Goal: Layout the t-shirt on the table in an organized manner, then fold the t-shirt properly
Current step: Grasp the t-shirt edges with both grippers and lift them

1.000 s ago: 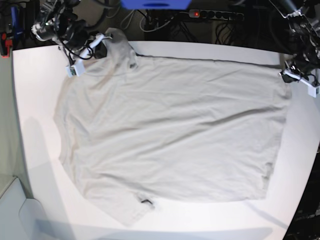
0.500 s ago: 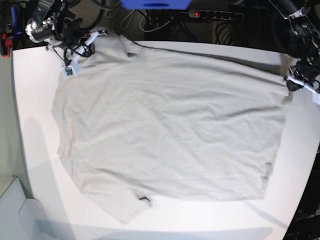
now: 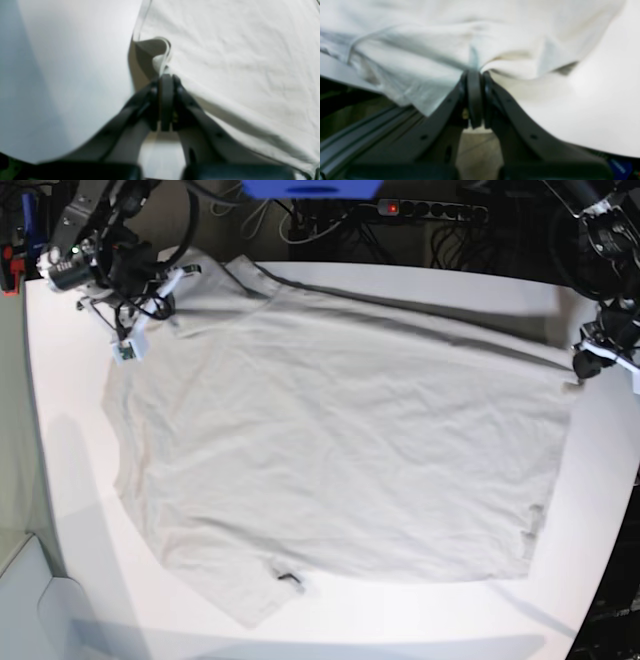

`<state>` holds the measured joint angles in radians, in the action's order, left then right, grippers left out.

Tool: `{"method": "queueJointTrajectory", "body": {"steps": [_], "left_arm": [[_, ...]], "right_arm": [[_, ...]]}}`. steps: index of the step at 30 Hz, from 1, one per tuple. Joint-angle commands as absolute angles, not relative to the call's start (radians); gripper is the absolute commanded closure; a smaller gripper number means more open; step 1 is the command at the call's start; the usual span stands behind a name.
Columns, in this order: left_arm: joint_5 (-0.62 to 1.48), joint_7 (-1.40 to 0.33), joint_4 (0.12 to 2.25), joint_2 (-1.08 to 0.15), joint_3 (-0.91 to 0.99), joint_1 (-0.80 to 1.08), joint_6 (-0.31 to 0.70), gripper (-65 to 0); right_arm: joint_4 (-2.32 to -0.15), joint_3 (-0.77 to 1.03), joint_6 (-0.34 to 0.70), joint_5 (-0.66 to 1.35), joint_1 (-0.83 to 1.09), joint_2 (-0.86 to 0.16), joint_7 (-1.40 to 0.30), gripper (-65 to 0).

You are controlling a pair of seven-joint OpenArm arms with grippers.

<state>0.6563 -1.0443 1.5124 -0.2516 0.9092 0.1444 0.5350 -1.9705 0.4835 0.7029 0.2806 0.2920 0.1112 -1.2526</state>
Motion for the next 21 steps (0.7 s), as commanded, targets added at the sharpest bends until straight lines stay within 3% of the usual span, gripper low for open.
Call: {"method": "queueJointTrajectory", "body": {"steps": [1,21], "left_arm": [[0.674,-1.026,1.531,-0.272,0.915,0.134,0.532,-0.4],[0.495,-1.018,1.520,-0.288,0.909,0.107,0.535,-0.4]], "right_arm": [[-1.991,0.486,0.698,0.288,0.286,0.105,-1.244,0.0],[-1.982,0.394,0.698,0.220,0.108,-0.053,-1.236,0.0]]}}
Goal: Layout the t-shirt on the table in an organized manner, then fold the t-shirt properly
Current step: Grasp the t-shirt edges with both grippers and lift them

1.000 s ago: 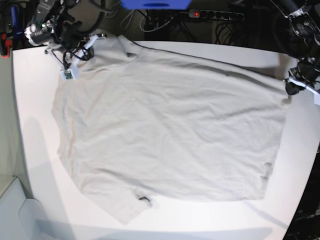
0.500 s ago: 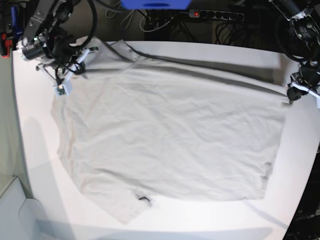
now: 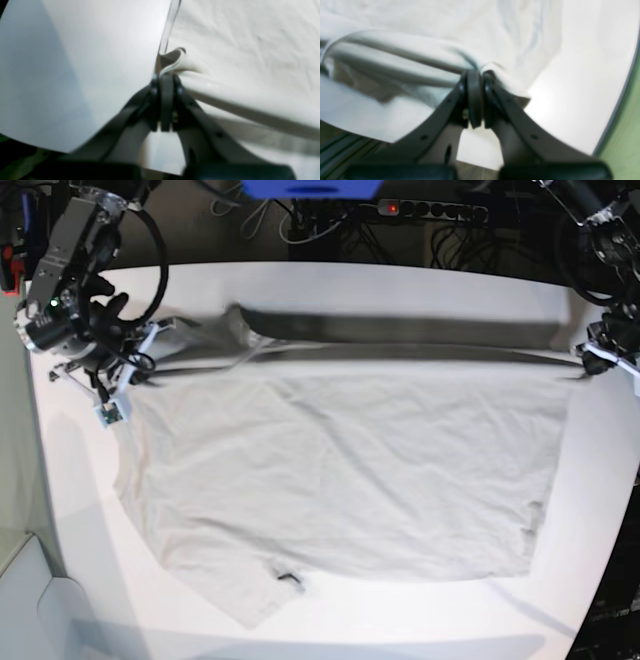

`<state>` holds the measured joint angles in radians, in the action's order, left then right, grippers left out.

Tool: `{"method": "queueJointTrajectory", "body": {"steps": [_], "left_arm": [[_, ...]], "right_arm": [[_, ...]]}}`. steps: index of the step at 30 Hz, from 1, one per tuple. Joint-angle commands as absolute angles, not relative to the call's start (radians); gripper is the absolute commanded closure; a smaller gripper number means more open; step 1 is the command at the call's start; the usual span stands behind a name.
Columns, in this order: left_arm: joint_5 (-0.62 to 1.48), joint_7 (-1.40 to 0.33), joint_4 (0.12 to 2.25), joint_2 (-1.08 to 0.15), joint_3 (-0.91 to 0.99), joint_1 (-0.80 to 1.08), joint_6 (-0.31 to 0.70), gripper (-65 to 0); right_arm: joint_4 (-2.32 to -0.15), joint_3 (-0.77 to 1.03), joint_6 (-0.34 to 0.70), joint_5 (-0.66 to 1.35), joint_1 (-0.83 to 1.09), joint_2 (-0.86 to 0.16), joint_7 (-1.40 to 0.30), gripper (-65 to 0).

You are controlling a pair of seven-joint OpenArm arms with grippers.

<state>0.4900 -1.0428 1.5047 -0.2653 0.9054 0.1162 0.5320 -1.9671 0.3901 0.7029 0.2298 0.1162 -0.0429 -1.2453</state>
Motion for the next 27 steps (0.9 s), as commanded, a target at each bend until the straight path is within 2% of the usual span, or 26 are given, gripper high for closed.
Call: {"method": "queueJointTrajectory", "body": {"steps": [1,17,20,27], "left_arm": [[0.498,-1.018,1.520,-0.288,0.909,0.105,0.535,-0.4],[0.495,-1.024,1.520,-0.285,0.906,-0.022,0.535,-0.4],[0.495,-1.015,1.518,-0.285,0.849,-0.042,0.535,-0.4],[0.495,-1.015,1.512,-0.285,0.802,-0.093,0.530,-0.4]], "right_arm": [[-1.982,0.387,0.698,0.208,0.102,-0.053,-1.234,0.0],[-1.966,0.285,0.698,0.170,0.019,-0.050,-1.222,0.0],[-1.960,0.285,0.698,0.170,0.007,-0.050,-1.187,0.0],[-1.850,0.285,0.698,0.170,-0.010,-0.051,-1.133,0.0]]}}
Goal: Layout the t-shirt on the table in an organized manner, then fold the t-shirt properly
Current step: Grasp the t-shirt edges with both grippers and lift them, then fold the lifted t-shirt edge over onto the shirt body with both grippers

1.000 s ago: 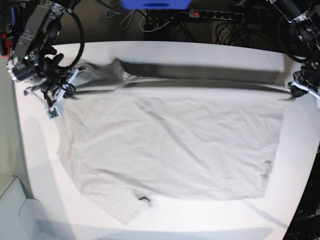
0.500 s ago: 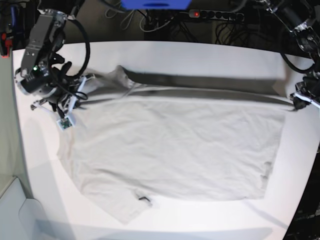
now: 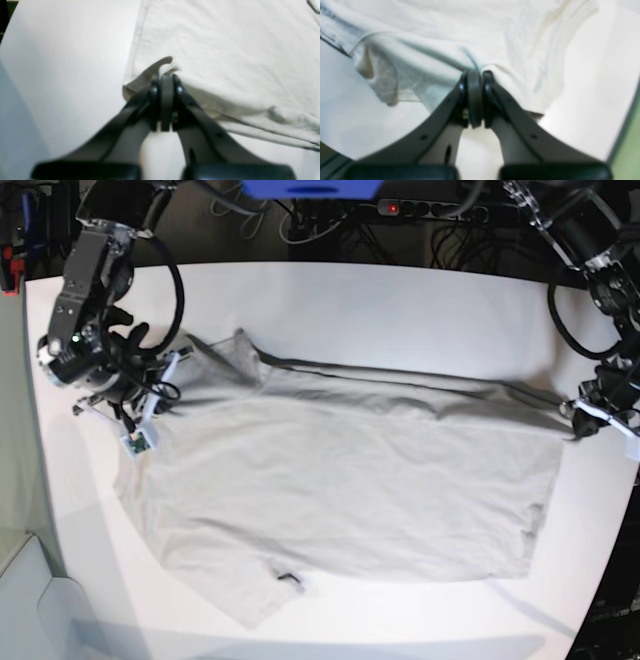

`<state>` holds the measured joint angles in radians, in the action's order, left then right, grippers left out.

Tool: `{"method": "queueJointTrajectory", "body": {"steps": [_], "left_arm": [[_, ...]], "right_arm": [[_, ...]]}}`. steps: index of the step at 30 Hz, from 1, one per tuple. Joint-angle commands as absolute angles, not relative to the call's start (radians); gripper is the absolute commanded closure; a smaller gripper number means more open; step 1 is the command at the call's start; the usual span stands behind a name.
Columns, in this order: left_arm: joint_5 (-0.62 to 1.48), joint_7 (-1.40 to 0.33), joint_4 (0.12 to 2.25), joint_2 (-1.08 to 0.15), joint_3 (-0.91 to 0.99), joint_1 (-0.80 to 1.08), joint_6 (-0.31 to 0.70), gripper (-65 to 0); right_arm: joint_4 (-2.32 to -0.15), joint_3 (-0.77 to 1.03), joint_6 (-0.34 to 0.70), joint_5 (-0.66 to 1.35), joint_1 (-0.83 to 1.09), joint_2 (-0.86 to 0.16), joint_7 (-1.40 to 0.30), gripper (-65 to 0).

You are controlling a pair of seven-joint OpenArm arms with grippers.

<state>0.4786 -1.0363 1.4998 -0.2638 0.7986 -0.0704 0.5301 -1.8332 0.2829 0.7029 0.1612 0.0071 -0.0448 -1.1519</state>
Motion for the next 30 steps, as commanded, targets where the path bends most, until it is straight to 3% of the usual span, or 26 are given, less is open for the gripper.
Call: {"method": "queueJointTrajectory", "body": {"steps": [1,9,30], "left_arm": [[0.495,-1.015,1.497,-0.285,0.802,-0.099,0.530,-0.4],[0.496,-1.000,1.380,-0.312,0.808,-0.120,0.535,-0.4],[0.501,-0.954,1.374,-0.315,0.809,-0.154,0.530,-0.4]], "right_arm": [[-1.834,0.285,0.698,0.170,-0.010,-0.051,-1.122,0.0],[-1.799,0.285,0.698,0.170,-0.028,-0.071,-1.089,0.0],[-1.755,0.283,0.698,0.168,-0.139,-0.073,-1.090,0.0]]}}
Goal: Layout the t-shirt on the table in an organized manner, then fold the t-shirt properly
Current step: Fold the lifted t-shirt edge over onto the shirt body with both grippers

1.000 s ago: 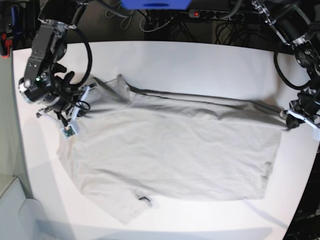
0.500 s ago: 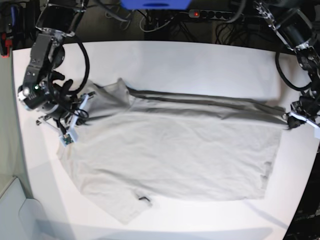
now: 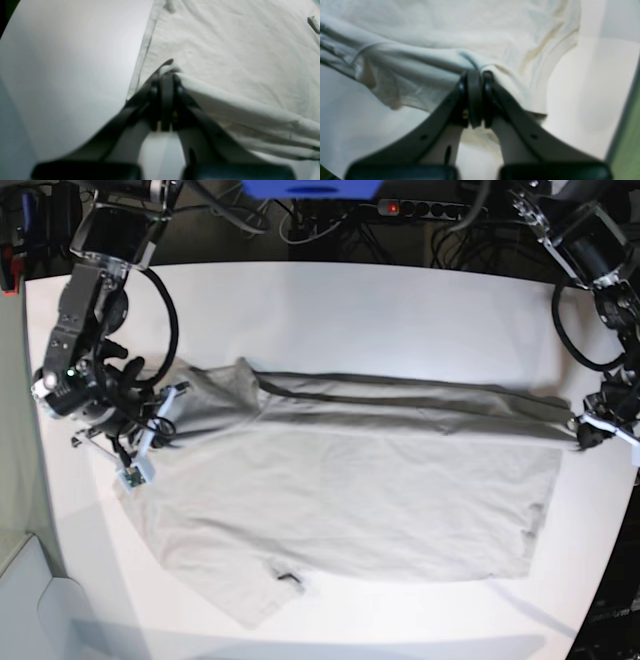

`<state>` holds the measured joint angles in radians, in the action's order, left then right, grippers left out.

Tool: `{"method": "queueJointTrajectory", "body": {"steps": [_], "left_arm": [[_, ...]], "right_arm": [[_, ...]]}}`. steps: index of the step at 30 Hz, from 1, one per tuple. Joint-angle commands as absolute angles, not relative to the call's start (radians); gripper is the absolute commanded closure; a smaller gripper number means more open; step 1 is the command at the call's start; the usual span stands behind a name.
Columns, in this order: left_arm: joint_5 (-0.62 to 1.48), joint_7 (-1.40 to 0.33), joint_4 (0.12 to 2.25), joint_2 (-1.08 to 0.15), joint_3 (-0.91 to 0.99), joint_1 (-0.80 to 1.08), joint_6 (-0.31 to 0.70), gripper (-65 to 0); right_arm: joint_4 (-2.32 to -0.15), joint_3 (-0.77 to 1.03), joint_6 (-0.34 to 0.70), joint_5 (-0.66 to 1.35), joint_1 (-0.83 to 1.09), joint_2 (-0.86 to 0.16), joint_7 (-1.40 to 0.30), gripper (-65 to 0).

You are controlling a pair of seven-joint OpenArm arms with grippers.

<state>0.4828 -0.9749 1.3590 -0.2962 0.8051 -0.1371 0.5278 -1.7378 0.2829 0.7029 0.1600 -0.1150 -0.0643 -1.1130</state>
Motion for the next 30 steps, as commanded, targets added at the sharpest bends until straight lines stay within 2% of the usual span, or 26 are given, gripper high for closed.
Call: {"method": "queueJointTrajectory", "body": {"steps": [1,19,21,22,24,28,30], "left_arm": [[0.498,-0.952,1.374,-0.315,0.809,-0.154,0.530,-0.4],[0.495,-0.952,1.374,-0.315,0.809,-0.154,0.530,-1.0],[0.495,-0.952,1.372,-0.315,0.809,-0.154,0.530,-2.0],[0.495,-0.952,1.366,-0.315,0.809,-0.154,0.530,-3.8],[0.496,-0.952,1.334,-0.318,0.809,-0.154,0.530,-12.4],[0.504,-0.952,1.288,-0.323,0.811,-0.154,0.538,-39.5],[0.504,-0.952,1.297,-0.321,0.812,-0.154,0.538,-50.3]], "right_arm": [[-1.735,0.283,0.698,0.168,-0.147,-0.073,-1.090,0.0],[-1.684,0.283,0.698,0.168,-0.166,-0.093,-1.090,0.0],[-1.684,0.283,0.698,0.168,-0.166,-0.093,-1.090,-5.0],[-1.684,0.283,0.698,0.168,-0.166,-0.093,-1.090,-8.8],[-1.684,0.283,0.698,0.168,-0.166,-0.093,-1.090,-19.3],[-1.692,0.283,0.698,0.168,-0.159,-0.094,-1.093,-42.1],[-1.696,0.283,0.698,0.170,-0.157,-0.108,-1.098,-48.8]]}}
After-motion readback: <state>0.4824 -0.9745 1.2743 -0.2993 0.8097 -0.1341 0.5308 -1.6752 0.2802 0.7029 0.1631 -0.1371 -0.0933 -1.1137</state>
